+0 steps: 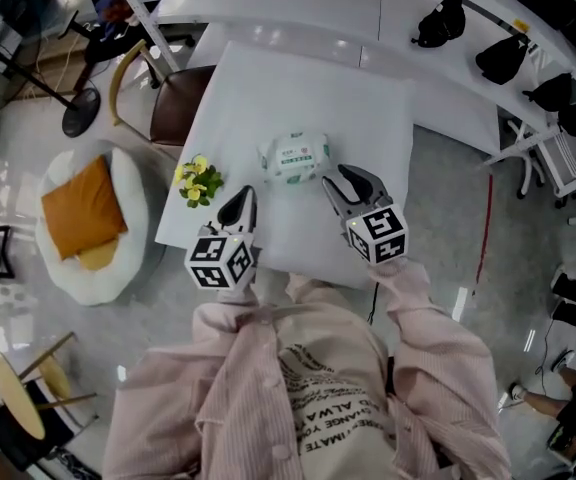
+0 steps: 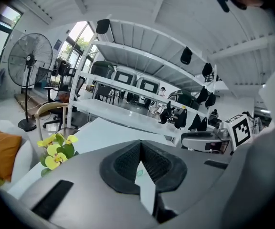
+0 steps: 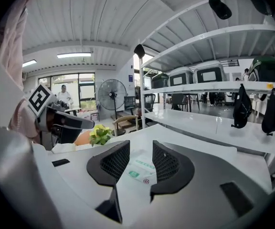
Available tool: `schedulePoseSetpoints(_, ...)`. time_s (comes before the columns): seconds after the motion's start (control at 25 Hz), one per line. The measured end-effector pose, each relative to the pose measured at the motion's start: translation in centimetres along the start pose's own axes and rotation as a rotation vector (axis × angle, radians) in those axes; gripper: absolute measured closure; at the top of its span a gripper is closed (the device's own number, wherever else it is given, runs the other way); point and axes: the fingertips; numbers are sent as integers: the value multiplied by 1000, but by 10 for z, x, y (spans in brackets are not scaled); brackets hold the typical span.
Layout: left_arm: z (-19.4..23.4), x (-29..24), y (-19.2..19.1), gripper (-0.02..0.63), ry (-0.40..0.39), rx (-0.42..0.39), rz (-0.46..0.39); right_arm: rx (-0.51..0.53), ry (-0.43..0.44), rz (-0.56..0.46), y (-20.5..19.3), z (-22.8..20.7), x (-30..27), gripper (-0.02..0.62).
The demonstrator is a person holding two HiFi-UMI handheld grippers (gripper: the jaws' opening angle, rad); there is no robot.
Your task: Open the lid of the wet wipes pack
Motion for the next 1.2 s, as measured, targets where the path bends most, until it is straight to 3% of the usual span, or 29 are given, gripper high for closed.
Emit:
schedulePoseSetpoints(0.44,22,-50,-34,607,60,59,77,154,186,124,-35,-15,-63,457)
schedulePoseSetpoints(0.8,42,-85,-73,607,82,132,160,374,355,240,-78,-8,-99,457)
schedulePoseSetpoints(1.2,50,-97,-109,607,86,196,215,478,448,313,-116,1,-116,457)
Point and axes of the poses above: the fingertips, and each gripper's own axes: x backward along the fingers, z to its left, y out of its top, and after that the axes turned 11 degrees about -z, right-handed
